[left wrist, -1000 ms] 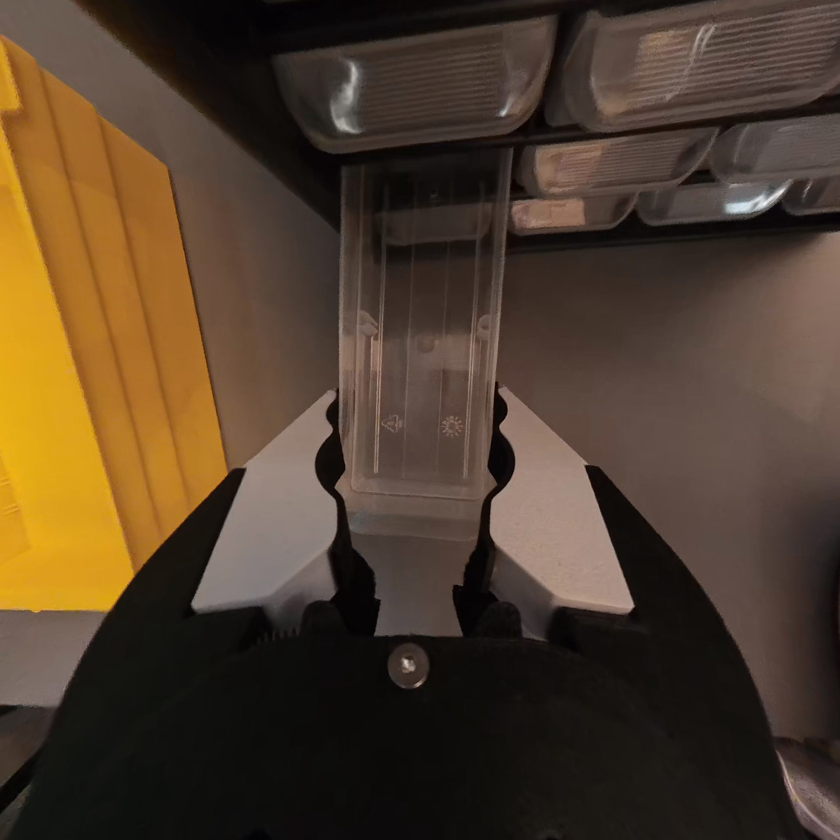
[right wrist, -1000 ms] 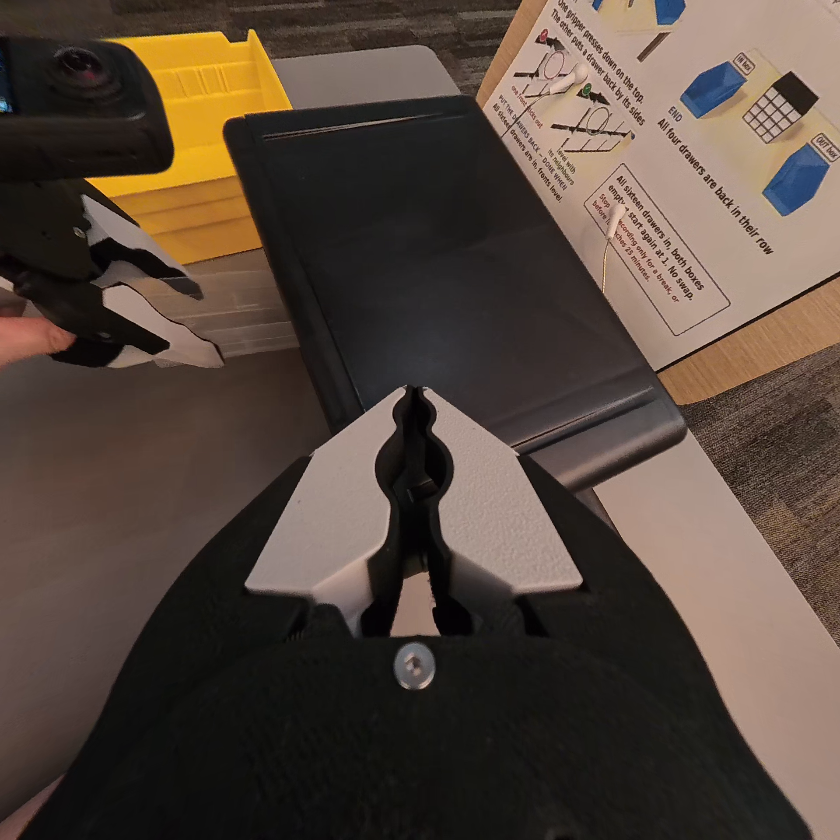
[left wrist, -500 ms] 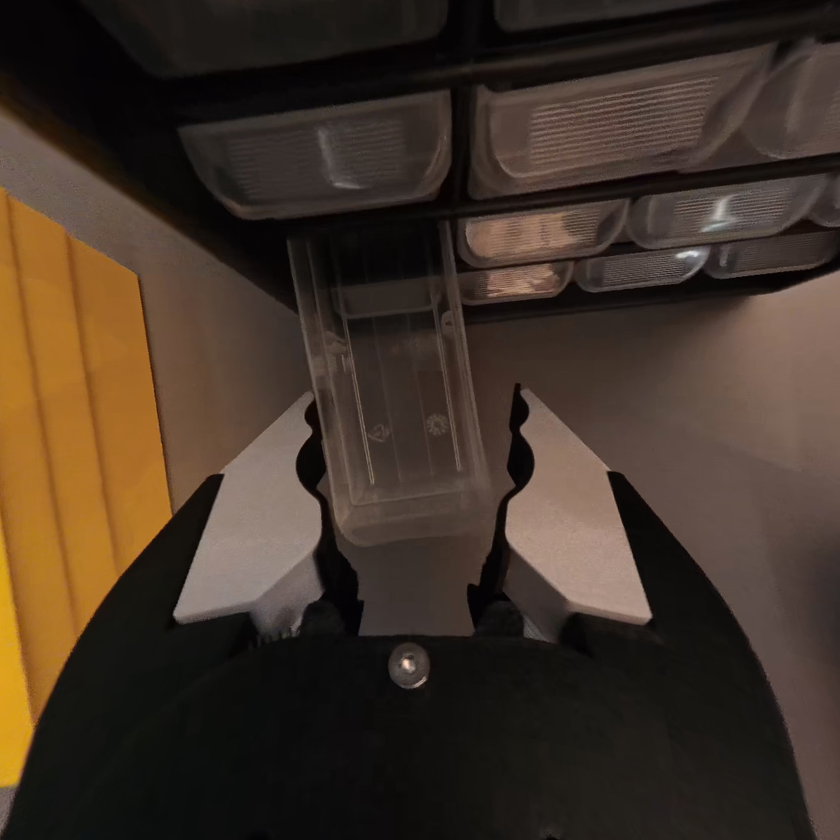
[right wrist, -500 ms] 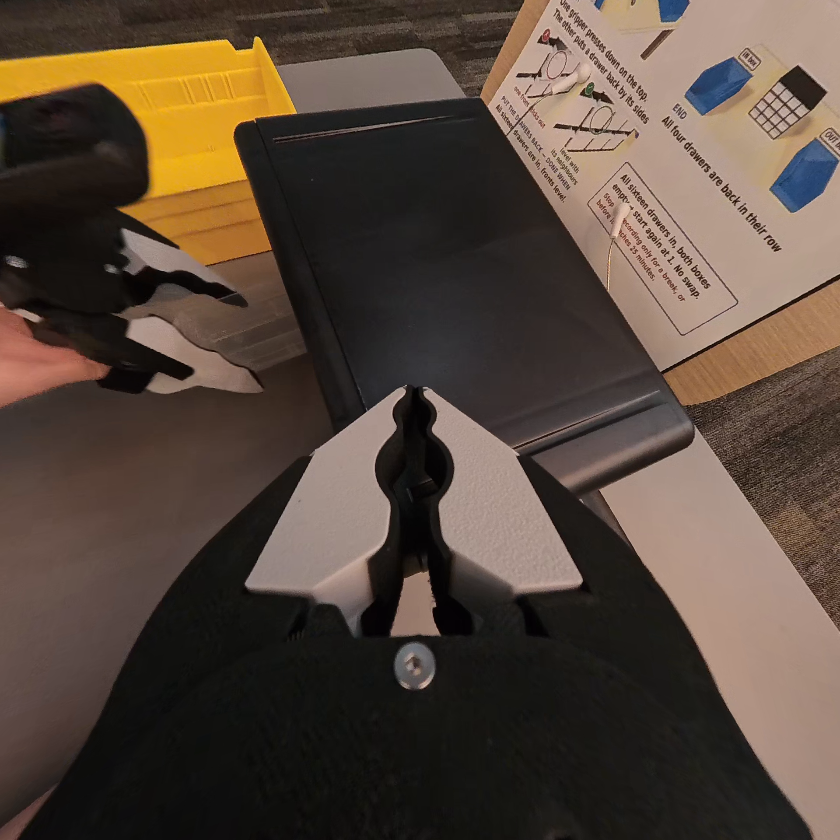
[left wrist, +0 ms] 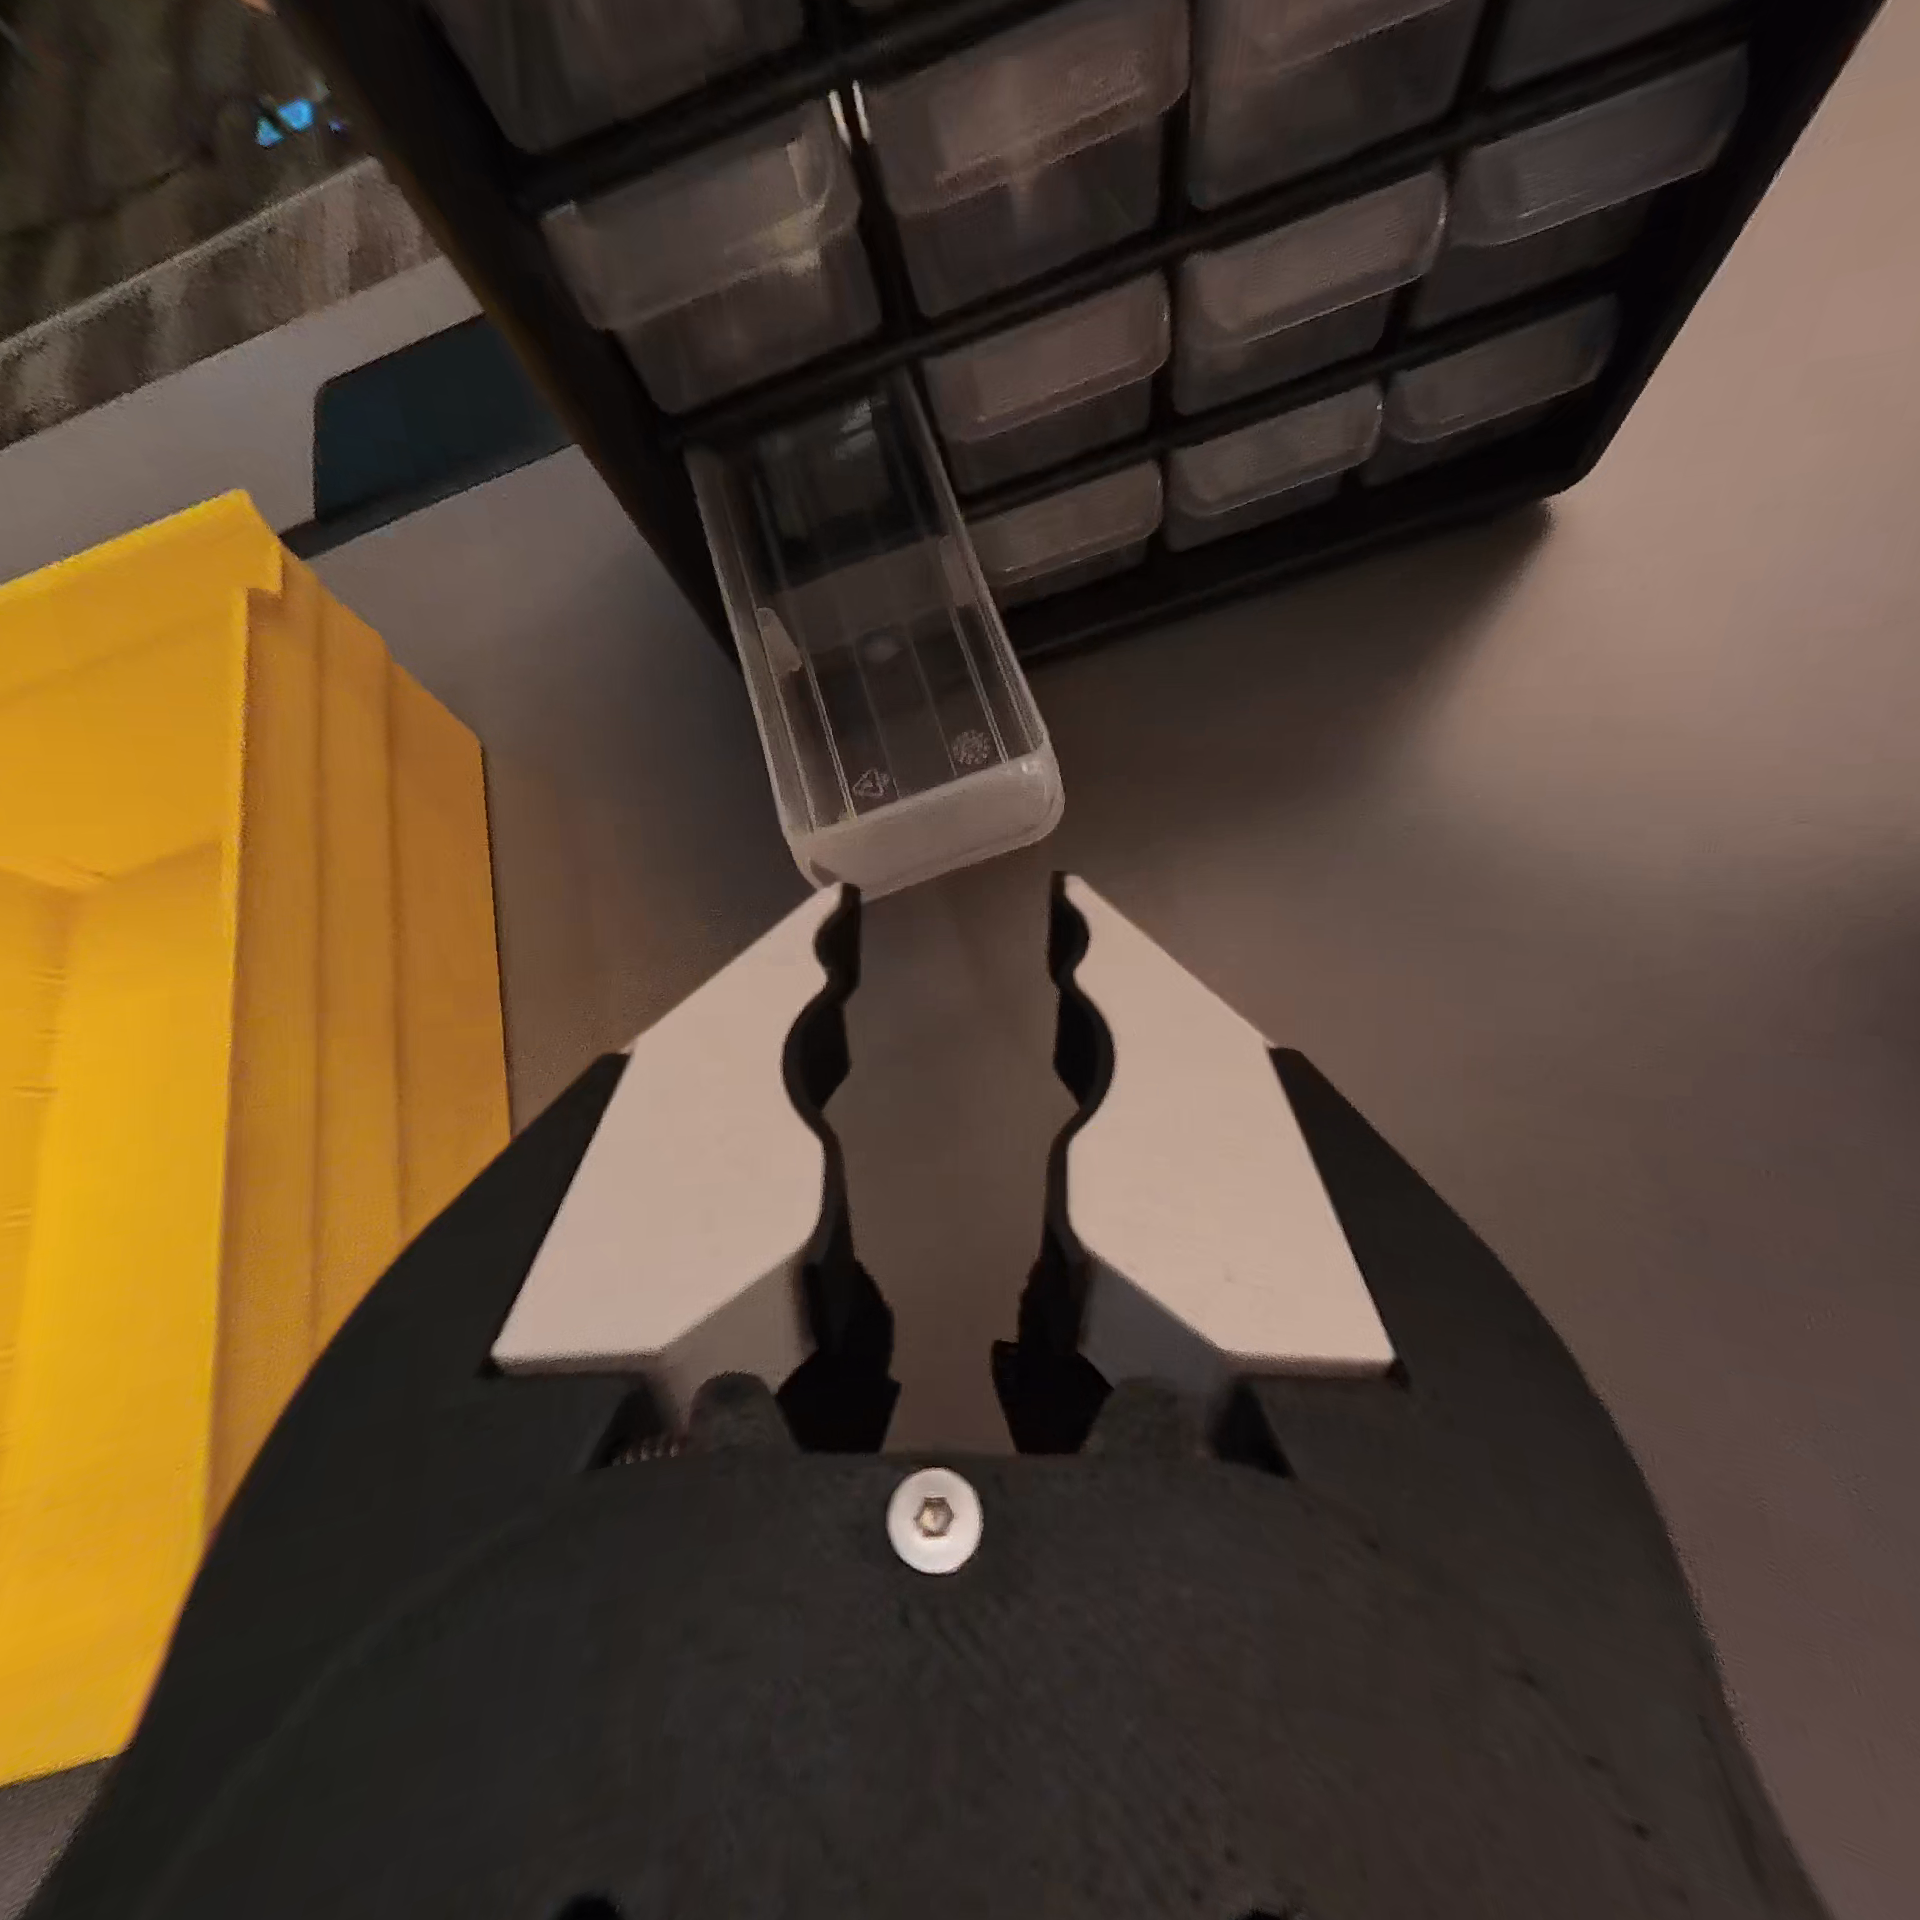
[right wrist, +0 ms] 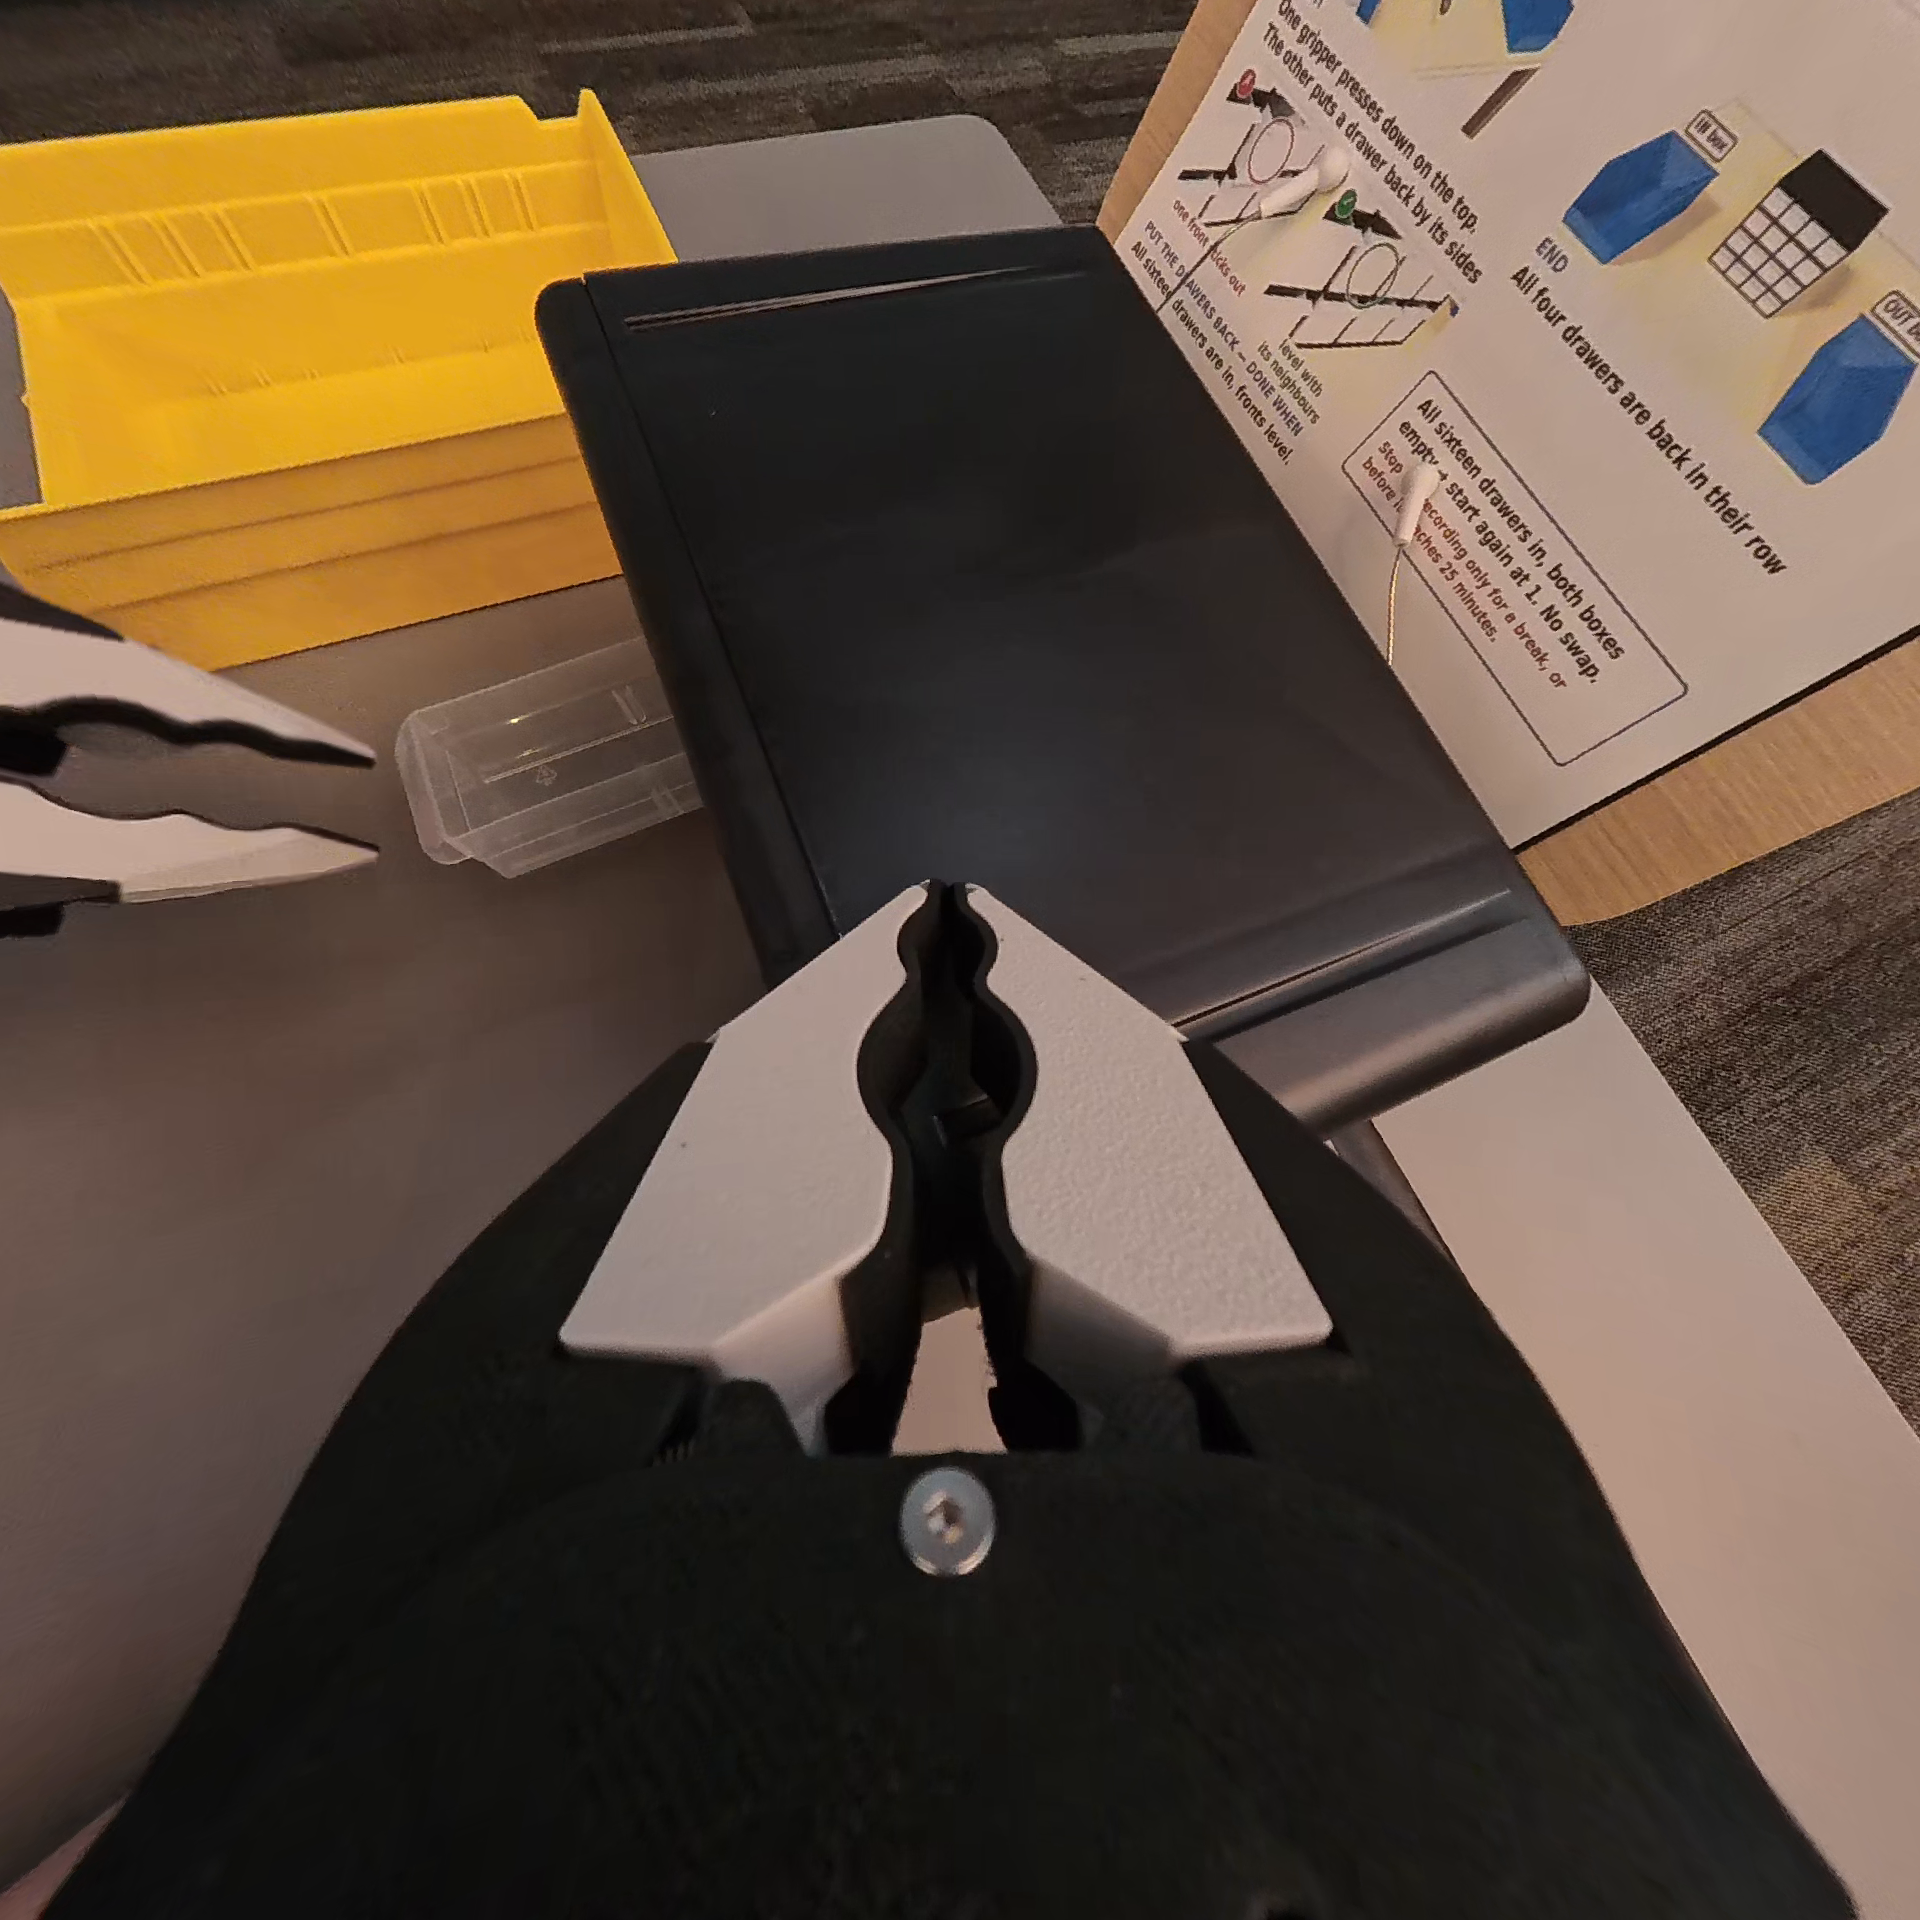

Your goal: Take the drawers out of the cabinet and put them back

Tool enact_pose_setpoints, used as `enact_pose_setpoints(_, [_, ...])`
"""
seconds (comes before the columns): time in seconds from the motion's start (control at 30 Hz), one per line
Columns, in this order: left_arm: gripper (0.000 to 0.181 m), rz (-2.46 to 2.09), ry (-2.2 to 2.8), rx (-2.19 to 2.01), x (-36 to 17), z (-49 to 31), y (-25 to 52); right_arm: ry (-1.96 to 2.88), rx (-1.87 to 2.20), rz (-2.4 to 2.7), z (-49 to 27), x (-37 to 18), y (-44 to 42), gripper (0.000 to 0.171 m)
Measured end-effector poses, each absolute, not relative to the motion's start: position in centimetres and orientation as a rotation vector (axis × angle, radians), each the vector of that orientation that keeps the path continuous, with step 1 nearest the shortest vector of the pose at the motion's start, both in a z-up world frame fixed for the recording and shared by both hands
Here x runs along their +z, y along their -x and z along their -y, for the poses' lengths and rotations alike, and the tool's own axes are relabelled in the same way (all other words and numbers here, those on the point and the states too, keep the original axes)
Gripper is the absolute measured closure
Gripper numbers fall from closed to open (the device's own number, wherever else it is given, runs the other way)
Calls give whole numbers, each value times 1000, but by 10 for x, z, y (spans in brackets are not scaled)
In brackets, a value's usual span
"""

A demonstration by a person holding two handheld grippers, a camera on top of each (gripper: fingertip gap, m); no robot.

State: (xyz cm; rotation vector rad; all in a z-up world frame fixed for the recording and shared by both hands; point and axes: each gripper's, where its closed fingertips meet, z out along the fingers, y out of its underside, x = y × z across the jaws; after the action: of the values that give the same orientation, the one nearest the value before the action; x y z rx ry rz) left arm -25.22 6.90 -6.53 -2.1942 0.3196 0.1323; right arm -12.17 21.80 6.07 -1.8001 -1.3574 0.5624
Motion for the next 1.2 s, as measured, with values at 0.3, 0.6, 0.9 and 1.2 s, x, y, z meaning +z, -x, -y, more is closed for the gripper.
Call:
enact_pose_setpoints(0.3, [175, -360, 2078, 322, -73, -83, 259, 1800, 563, 1357, -218, 61, 122, 171])
enact_pose_setpoints(0.6, [175, -342, 2077, 290, -66, -115, 257, 1801, 572, 1358, -218, 61, 122, 171])
enact_pose_setpoints(0.9, [176, -272, 2072, 192, -66, -153, 258, 1800, 594, 1362, -218, 61, 122, 171])
enact_pose_setpoints(1.2, [176, -250, 2051, 181, -65, -173, 259, 1800, 600, 1361, -218, 61, 123, 171])
